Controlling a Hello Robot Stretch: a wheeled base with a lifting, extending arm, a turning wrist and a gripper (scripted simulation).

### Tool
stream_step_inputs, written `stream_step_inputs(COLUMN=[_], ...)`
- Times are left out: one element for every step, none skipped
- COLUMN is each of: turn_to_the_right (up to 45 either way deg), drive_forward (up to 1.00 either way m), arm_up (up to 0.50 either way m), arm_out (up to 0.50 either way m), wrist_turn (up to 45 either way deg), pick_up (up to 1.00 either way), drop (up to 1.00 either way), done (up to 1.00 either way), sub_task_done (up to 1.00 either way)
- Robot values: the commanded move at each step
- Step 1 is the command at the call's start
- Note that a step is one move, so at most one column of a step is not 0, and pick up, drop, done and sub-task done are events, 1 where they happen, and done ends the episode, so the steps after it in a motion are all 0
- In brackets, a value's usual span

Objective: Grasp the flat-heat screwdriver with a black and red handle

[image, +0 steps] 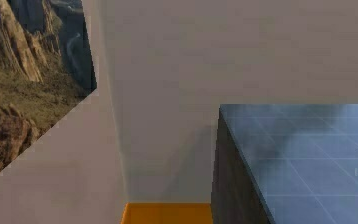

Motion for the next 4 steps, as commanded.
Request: stream_step_inputs(turn_to_the_right=[0.0, 0.0, 0.0, 0.0], drive_forward=[0.0, 0.0, 0.0, 0.0], arm_up=[0.5, 0.38, 0.0, 0.0], arm_out=[0.0, 0.0, 0.18, 0.0], wrist_turn=[0.0, 0.0, 0.0, 45.0], pick_up=[0.0, 0.0, 0.0, 0.0], drop=[0.0, 0.0, 0.0, 0.0], done=[0.0, 0.0, 0.0, 0.0], sub_task_done=[0.0, 0.0, 0.0, 0.0])
